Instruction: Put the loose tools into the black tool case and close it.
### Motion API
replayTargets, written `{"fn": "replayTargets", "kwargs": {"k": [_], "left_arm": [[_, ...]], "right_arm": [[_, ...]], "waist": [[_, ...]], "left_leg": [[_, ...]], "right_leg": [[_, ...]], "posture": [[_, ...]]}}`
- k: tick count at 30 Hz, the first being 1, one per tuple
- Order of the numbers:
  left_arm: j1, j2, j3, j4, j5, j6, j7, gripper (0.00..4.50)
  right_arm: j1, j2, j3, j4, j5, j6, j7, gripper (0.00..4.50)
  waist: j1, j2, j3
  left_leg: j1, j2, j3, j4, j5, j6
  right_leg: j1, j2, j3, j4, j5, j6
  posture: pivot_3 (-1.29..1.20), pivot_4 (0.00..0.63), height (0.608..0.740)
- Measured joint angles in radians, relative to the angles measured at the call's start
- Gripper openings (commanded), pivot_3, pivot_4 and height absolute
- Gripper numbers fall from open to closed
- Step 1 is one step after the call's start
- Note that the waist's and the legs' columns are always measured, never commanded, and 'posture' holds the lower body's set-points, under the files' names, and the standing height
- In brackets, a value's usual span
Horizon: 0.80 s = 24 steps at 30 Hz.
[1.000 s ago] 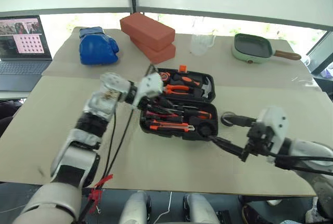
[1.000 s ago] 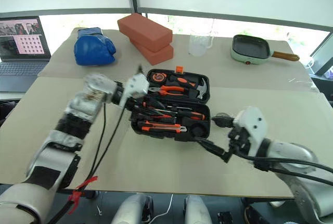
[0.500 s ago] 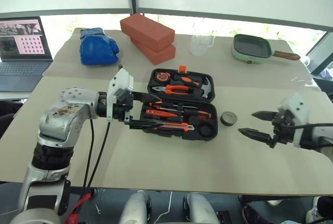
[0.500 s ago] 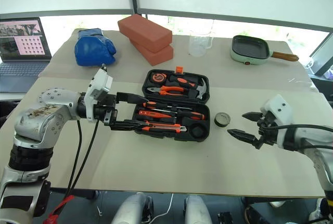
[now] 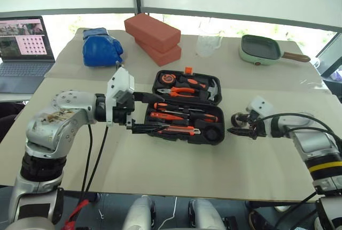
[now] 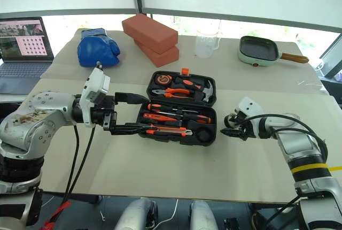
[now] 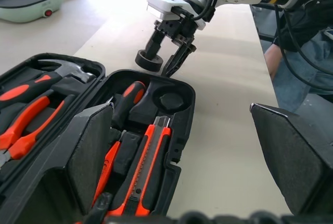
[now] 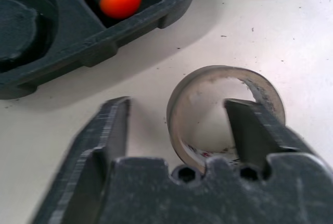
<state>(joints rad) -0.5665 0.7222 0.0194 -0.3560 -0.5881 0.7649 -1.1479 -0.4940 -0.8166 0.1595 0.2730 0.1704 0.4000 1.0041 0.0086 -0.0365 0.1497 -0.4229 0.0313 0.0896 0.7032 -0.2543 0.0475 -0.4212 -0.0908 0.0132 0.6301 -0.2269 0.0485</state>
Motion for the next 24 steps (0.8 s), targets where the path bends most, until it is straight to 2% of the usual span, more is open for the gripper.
{"fn": "replayTargets", "kwargs": {"k": [5,11,16,19,24], "left_arm": [[-0.001,0.0,-0.005,0.001,0.0,-0.005,0.011,4.5],[-0.007,0.003,-0.025,0.018,0.001,-0.026,0.015,4.5],[-0.004,0.011,-0.049,0.019,0.011,-0.049,0.005,4.5],[-0.003,0.013,-0.076,0.02,0.026,-0.069,-0.001,4.5],[0.01,0.019,-0.082,0.02,0.035,-0.081,-0.001,4.5]], "right_arm": [[0.041,0.008,-0.03,-0.037,0.011,-0.006,0.0,0.1],[0.13,-0.021,-0.113,-0.161,0.063,0.052,0.015,0.04],[0.158,0.02,-0.234,-0.412,0.208,0.201,-0.036,0.04],[0.215,0.067,-0.18,-0.637,0.267,0.266,-0.067,0.04],[0.237,0.097,-0.084,-0.667,0.195,0.279,-0.163,0.04]], "waist": [[0.002,0.0,0.0],[0.003,0.0,0.0],[-0.005,0.001,0.001],[-0.003,0.001,0.001],[0.006,0.001,0.001]], "left_leg": [[0.0,0.0,0.0,0.0,0.0,0.0],[0.0,0.0,0.0,0.0,0.0,0.0],[0.001,0.001,0.0,-0.002,0.001,-0.001],[0.001,0.001,-0.001,-0.004,0.001,-0.002],[0.0,0.0,0.0,-0.001,0.001,-0.001]], "right_leg": [[0.0,0.0,0.0,0.0,0.0,0.0],[0.0,0.0,0.0,0.0,0.0,0.0],[-0.001,0.001,0.0,0.0,0.0,-0.001],[-0.001,0.001,0.0,0.0,0.0,-0.001],[0.0,-0.001,0.0,0.0,0.0,0.0]], "posture": [[0.0,0.15,0.738],[0.0,0.15,0.738],[0.0,0.15,0.738],[0.0,0.15,0.738],[0.0,0.15,0.738]]}}
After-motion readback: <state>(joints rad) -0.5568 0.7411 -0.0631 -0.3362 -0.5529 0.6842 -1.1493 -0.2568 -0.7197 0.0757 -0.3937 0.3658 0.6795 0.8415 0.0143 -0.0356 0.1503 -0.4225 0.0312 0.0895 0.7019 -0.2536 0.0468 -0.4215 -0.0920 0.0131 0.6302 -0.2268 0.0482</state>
